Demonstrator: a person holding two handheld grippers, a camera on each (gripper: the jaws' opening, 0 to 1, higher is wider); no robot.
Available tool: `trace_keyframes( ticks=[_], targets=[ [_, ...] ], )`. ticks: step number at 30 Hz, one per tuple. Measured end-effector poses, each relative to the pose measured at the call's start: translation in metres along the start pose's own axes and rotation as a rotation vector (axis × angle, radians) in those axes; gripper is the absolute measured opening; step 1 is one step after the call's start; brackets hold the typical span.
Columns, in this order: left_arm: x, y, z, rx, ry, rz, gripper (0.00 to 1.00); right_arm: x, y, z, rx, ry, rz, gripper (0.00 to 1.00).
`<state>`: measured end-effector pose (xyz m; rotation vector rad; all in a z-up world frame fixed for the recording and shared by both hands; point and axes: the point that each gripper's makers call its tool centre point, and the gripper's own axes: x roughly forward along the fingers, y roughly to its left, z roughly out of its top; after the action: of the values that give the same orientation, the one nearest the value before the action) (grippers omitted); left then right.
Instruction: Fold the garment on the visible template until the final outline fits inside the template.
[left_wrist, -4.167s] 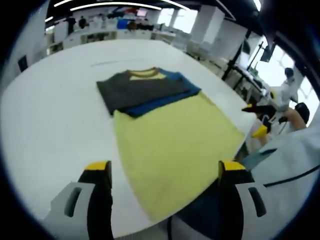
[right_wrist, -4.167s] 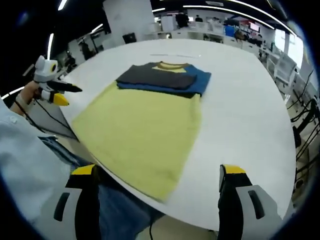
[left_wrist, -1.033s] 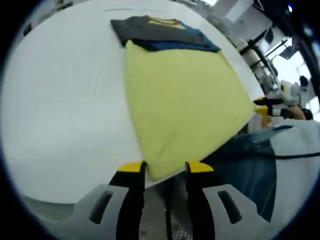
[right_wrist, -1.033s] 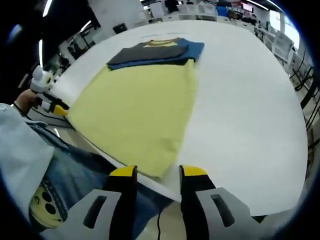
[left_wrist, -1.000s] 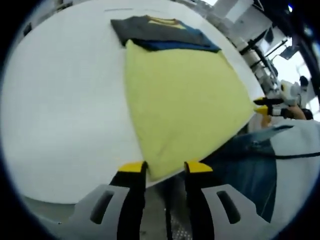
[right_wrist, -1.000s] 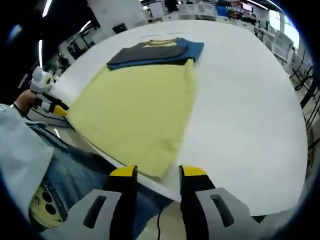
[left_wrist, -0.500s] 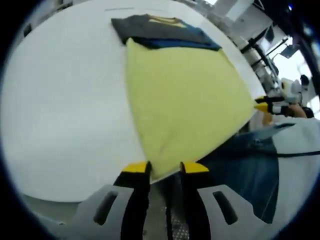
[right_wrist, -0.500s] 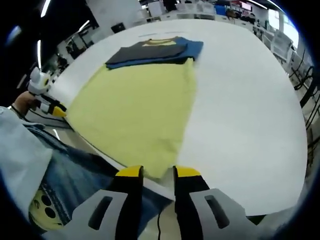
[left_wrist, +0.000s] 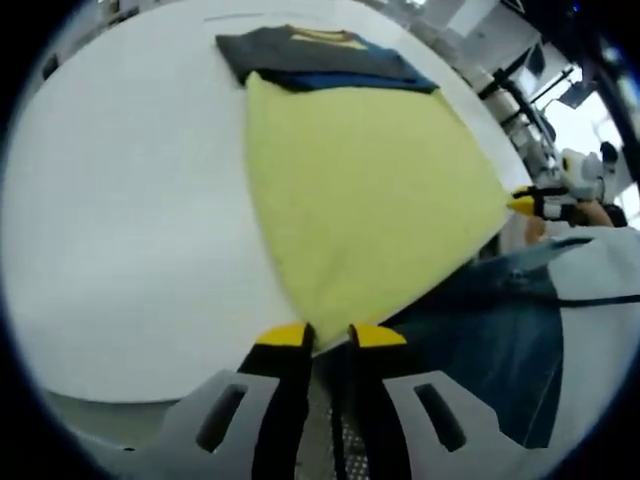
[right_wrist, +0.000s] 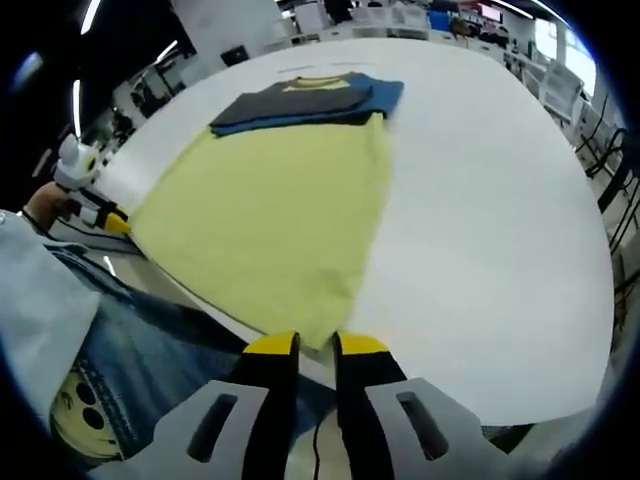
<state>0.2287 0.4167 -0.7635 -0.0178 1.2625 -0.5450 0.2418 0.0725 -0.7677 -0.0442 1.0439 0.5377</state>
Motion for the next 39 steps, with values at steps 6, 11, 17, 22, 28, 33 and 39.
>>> trace_keyframes(
  ticks=[6, 11, 17, 22, 28, 33, 39],
  targets=[
    [0.0, 0.0016, -0.0009, -0.007, -0.011, 0.004, 0.09, 0.0005, -0.0031, -0.0012, -0.042, 0.006, -0.026, 0.08],
    [0.0008, 0.002, -0.005, -0.014, -0.004, 0.009, 0.02, -0.0008, -0.0021, -0.0022, -0.04, 0.007, -0.023, 0.05],
    [0.0007, 0.0019, -0.005, -0.016, -0.008, 0.011, 0.01, -0.0004, -0.0014, -0.0032, -0.047, 0.01, -0.023, 0.04],
    [0.0008, 0.0021, -0.0051, -0.023, -0.003, 0.017, 0.0, 0.0001, -0.001, -0.0032, -0.045, -0.007, -0.024, 0.03],
    [0.0005, 0.0019, -0.0052, -0.029, 0.004, 0.021, 0.0, 0.0004, -0.0014, -0.0031, -0.038, -0.019, -0.021, 0.03],
    [0.0004, 0.0007, -0.0055, 0.023, 0.013, 0.02, 0.0, 0.0006, -0.0006, -0.0023, -0.05, -0.025, -0.016, 0.03],
    [0.0004, 0.0008, -0.0056, 0.057, 0.014, 0.023, 0.0, 0.001, 0.0003, -0.0026, -0.072, -0.03, -0.016, 0.04]
  ],
)
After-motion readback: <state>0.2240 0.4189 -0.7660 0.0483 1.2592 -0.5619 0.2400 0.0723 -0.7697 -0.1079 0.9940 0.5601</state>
